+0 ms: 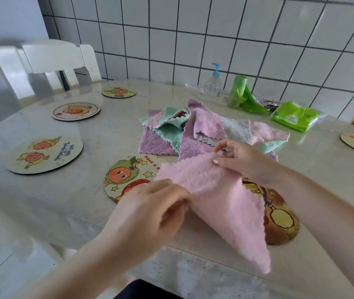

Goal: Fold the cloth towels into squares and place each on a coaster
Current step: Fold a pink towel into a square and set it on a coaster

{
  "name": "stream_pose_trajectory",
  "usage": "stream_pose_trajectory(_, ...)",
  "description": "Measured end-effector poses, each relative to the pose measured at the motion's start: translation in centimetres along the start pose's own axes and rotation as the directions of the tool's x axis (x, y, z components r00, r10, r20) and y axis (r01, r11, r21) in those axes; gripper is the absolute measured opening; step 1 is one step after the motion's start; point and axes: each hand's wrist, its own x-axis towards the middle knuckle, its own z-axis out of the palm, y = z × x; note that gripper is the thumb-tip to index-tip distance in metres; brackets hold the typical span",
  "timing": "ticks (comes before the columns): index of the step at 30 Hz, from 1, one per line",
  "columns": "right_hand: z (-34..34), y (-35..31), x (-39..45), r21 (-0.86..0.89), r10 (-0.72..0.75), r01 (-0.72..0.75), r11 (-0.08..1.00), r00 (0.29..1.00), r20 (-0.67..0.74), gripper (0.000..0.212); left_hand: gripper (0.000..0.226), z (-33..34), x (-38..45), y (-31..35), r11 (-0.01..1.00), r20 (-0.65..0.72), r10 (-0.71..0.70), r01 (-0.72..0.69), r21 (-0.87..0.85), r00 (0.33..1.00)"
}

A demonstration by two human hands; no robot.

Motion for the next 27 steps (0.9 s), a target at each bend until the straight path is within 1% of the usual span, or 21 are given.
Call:
stream_pose_trajectory(2, -0.3, -0.8, -0.1, 0.099, -0.017, 0.013, 0.995, 0.999, 0.044, 0.022, 0.014, -1.4, -0.3, -0.4, 0.997, -0.045, -0.067, 0.066, -0.04, 0.997)
stream_pose_trajectory(4, -0.3, -1.6, -0.3, 0.224, -0.009, -0.021, 0.974, 0.991, 0.134, 0.031, 0.012, -2.4, -0.5, -0.7, 0.987, -0.08, -0.141, 0.134, -0.084, 0.987)
stream_pose_trajectory(5, -0.2, -2.0, -0.4, 0.245, -0.012, -0.034, 0.969, 0.983, 0.185, 0.036, 0.01, -2.7, -0.6, -1.0, 0.975, -0.089, -0.189, 0.176, -0.138, 0.978)
stream_pose_trajectory(7, 0.3, -2.8, -0.4, 0.248, -0.019, -0.049, 0.968, 0.964, 0.267, 0.041, 0.018, -3.0, -0.7, -1.4, 0.927, -0.088, -0.299, 0.267, -0.265, 0.95)
stream_pose_trajectory(9, 0.9, -3.2, -0.3, 0.278, -0.022, -0.071, 0.958, 0.949, 0.315, 0.041, 0.02, -3.3, -0.7, -1.7, 0.841, -0.065, -0.414, 0.355, -0.408, 0.908)
stream_pose_trajectory(11, 1.5, -3.5, -0.3, 0.311, -0.025, -0.082, 0.947, 0.945, 0.326, 0.043, 0.02, -3.4, -0.6, -2.1, 0.698, -0.018, -0.541, 0.437, -0.568, 0.841)
stream_pose_trajectory(12, 1.8, -3.8, -0.2, 0.321, -0.034, -0.077, 0.944, 0.944, 0.327, 0.044, 0.016, -3.5, -0.7, -2.2, 0.648, -0.001, -0.574, 0.453, -0.612, 0.819)
stream_pose_trajectory(13, 2.1, -4.2, -0.2, 0.334, -0.051, -0.063, 0.94, 0.946, 0.322, 0.046, 0.01, -3.5, -0.7, -2.4, 0.649, -0.008, -0.571, 0.445, -0.617, 0.821)
stream_pose_trajectory(14, 2.4, -4.6, -0.1, 0.349, -0.068, -0.044, 0.936, 0.951, 0.301, 0.048, 0.009, -3.6, -0.7, -2.5, 0.689, -0.039, -0.541, 0.417, -0.593, 0.84)
stream_pose_trajectory(16, 3.1, -5.5, 0.3, 0.398, -0.111, 0.017, 0.917, 0.971, 0.214, 0.049, 0.027, -4.1, -0.6, -2.8, 0.766, -0.075, -0.463, 0.355, -0.536, 0.883)
stream_pose_trajectory(18, 3.8, -5.8, 1.1, 0.429, -0.124, 0.061, 0.901, 0.985, 0.121, 0.049, 0.049, -4.6, -0.1, -3.9, 0.78, -0.061, -0.456, 0.366, -0.508, 0.888)
stream_pose_trajectory(19, 4.4, -5.6, 1.7, 0.389, -0.126, 0.076, 0.918, 0.987, 0.105, 0.049, 0.057, -4.7, 0.2, -4.7, 0.769, -0.027, -0.479, 0.405, -0.495, 0.878)
stream_pose_trajectory(20, 5.1, -5.2, 2.3, 0.313, -0.11, 0.074, 0.947, 0.989, 0.1, 0.05, 0.062, -4.8, 0.5, -5.7, 0.737, 0.034, -0.519, 0.467, -0.488, 0.854)
stream_pose_trajectory(22, 6.8, -3.9, 3.2, 0.161, -0.04, 0.021, 0.987, 0.992, 0.116, 0.051, 0.065, -4.5, -0.1, -8.0, 0.651, 0.177, -0.587, 0.591, -0.476, 0.79)
stream_pose_trajectory(23, 7.7, -3.2, 3.4, 0.119, 0.01, -0.026, 0.993, 0.991, 0.132, 0.053, 0.066, -4.5, -0.7, -8.7, 0.637, 0.244, -0.605, 0.644, -0.422, 0.758)
stream_pose_trajectory(24, 8.4, -2.7, 3.5, 0.09, 0.053, -0.067, 0.994, 0.988, 0.145, 0.055, 0.069, -4.5, -0.9, -9.2, 0.644, 0.287, -0.617, 0.68, -0.351, 0.732)
stream_pose_trajectory(25, 8.9, -2.3, 3.5, 0.077, 0.078, -0.09, 0.993, 0.985, 0.153, 0.057, 0.071, -4.4, -1.0, -9.4, 0.653, 0.317, -0.614, 0.691, -0.311, 0.723)
stream_pose_trajectory(26, 9.3, -2.0, 3.4, 0.071, 0.088, -0.099, 0.992, 0.985, 0.149, 0.058, 0.069, -4.3, -1.2, -9.6, 0.672, 0.315, -0.587, 0.666, -0.324, 0.745)
stream_pose_trajectory(27, 9.4, -1.9, 3.2, 0.083, 0.089, -0.102, 0.991, 0.985, 0.149, 0.057, 0.064, -4.3, -1.4, -9.5, 0.675, 0.302, -0.559, 0.636, -0.374, 0.772)
